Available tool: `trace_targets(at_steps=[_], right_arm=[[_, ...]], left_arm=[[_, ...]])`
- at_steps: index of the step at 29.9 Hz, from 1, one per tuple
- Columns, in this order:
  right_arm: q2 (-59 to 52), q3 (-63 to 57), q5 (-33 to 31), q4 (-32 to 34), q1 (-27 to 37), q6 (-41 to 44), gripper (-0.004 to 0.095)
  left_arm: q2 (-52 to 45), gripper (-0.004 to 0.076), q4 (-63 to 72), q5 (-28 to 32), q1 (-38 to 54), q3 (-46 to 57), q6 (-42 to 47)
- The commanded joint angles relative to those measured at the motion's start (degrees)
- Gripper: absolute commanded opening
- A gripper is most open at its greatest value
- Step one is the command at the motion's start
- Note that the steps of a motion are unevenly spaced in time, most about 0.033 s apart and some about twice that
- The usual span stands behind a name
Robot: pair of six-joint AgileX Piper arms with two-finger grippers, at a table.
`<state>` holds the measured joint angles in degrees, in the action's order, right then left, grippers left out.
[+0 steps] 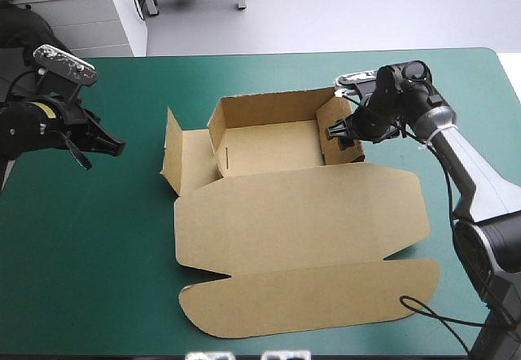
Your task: Fold the box
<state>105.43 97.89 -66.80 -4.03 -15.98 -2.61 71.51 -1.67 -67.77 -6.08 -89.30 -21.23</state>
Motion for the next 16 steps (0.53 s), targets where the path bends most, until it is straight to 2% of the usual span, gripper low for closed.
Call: trace_targets(at_steps=[1,5,11,13,16], right_arm=[[-3.39,2.49,1.59,1.10,0.22,-0.73,0.0659],[-2.08,2.49,3.91,0.56,0.22,-0.73,0.0659],[3.36,2.49,1.73,0.26,0.22,0.26,0.0637],[4.73,2.49,1.83,-0.37,0.22,1.29,0.0591],[5.34,2.49,2.87,-2.55,0.22,1.22,0.0427]], left_arm=[[-1.44,0.0008,0.49,3.57,-0.07,-1.21,0.59],[-1.44,0.0008,0.64,3.71,-0.07,-1.21,0.59],[-1.44,0.0007,0.94,4.14,-0.07,-1.21,0.59],[-1.44,0.0008,0.94,4.14,-0.07,-1.21,0.59],[-1.44,0.0008,1.02,4.14,-0.07,-1.21,0.59]])
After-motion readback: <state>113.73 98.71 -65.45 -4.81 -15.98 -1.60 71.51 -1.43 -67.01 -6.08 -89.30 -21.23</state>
